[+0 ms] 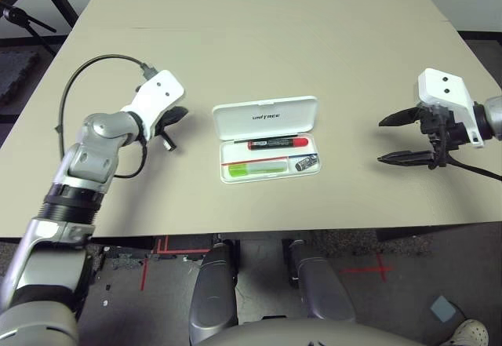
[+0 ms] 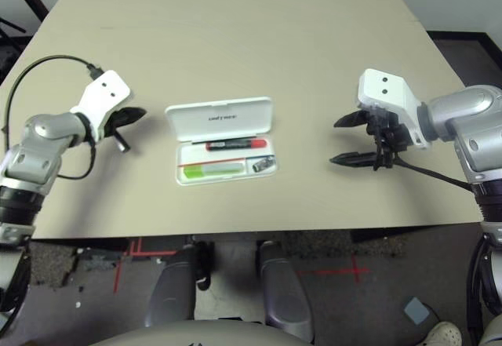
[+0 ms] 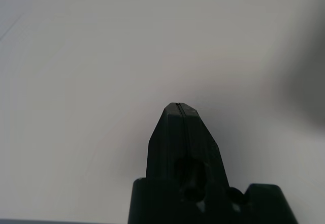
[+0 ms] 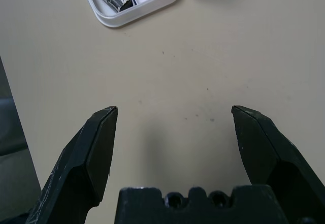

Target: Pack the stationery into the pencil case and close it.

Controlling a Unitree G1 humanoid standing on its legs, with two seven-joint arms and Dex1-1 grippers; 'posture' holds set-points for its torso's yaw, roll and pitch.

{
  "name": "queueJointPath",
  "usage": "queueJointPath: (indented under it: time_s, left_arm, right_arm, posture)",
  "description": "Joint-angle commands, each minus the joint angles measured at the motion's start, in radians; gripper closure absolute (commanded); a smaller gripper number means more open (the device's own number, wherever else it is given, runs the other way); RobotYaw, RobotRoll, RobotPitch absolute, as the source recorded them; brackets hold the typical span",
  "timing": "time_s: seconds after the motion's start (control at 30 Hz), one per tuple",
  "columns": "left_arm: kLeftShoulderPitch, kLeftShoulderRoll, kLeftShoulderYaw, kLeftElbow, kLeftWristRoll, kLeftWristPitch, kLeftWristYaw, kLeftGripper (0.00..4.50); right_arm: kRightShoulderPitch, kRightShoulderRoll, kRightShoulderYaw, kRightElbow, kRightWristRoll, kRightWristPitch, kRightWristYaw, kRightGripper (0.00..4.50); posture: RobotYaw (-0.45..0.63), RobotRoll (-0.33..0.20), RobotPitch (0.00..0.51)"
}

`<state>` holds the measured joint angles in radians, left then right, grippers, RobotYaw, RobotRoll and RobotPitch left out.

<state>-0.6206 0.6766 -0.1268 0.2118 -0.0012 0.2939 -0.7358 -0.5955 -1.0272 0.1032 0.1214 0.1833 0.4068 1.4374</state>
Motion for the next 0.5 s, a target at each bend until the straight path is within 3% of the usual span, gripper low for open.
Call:
queueJointPath:
  time_s: [0.03,0.27,0.5]
  left_arm:
    - [-0.001,-0.039,0.009,-0.026,-0.047,-0.009,-0.041,4.47]
    - [0.014,-0.062,0.009,-0.152,-0.158,0.018,-0.173,4.47]
    - [0.054,-0.026,-0.021,-0.289,-0.215,0.100,-0.271,4.47]
  right_arm:
    - [0.010,-0.015,0.002,-0.004,-0.004,0.003,0.001,0.00]
    - [0.009,-0.012,0.011,0.002,-0.015,-0.003,-0.002,0.00]
    - [0.021,-0.012,0.014,0.003,-0.028,-0.011,-0.005,0.00]
  posture:
    - [-0.11,0.000,0.211]
    - [-0.11,0.000,0.210]
    - [-0.12,0.000,0.212]
